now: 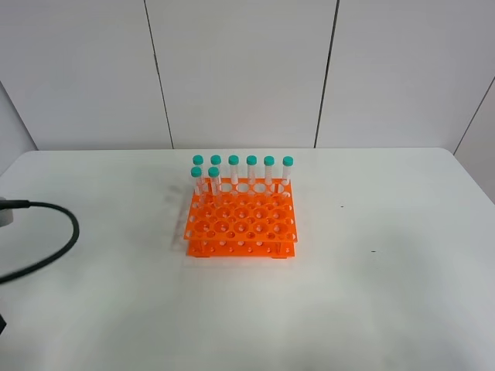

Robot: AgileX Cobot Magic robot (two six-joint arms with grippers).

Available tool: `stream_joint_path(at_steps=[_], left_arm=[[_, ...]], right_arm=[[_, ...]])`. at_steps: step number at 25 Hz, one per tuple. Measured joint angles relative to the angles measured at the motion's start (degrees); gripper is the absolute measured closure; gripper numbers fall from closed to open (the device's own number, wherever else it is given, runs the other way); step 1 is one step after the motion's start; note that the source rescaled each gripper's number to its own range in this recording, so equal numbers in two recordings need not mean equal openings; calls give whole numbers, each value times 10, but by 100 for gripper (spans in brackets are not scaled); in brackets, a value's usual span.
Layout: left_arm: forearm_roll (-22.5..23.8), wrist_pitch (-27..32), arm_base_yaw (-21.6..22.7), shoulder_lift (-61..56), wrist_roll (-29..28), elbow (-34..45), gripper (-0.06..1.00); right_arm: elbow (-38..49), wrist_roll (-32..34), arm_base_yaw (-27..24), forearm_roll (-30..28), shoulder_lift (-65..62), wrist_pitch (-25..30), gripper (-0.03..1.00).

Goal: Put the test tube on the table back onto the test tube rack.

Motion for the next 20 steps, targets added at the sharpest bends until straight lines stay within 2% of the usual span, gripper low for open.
stream_joint_path(at_steps=[2,4,20], left_arm=[[0,-26,0,-51,0,33,-1],[0,-28,0,-98,0,50,-1],[0,-33,0,-394,0,54,-1]], right_arm=[[0,0,0,0,0,0,-2],[0,0,0,0,0,0,-2],[0,0,0,0,0,0,-2]])
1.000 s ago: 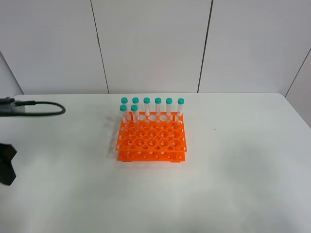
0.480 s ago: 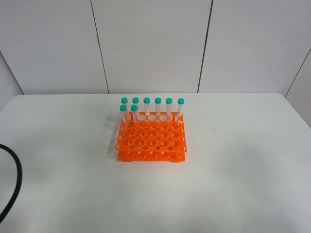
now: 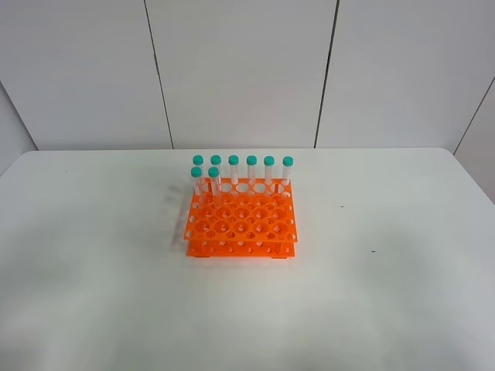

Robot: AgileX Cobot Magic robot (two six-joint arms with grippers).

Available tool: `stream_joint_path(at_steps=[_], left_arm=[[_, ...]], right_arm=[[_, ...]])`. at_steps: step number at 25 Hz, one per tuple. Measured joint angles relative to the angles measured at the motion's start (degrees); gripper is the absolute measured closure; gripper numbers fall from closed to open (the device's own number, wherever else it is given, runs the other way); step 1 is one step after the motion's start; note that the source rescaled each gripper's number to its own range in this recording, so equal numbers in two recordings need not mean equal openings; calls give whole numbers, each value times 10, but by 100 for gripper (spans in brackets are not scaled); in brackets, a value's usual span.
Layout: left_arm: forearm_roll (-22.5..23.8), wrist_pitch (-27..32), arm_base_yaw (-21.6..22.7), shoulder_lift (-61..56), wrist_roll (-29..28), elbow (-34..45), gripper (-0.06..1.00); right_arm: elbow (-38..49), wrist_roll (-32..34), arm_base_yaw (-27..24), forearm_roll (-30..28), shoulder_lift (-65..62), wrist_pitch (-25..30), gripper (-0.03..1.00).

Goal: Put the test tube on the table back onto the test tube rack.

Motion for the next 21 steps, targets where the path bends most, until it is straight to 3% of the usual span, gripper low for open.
stream_joint_path(at_steps=[6,21], left_arm=[[0,0,0,-82,0,1,-1],[1,0,0,-86,-6,2,-1]], right_arm=[[0,0,0,0,0,0,-2],[0,0,0,0,0,0,-2]])
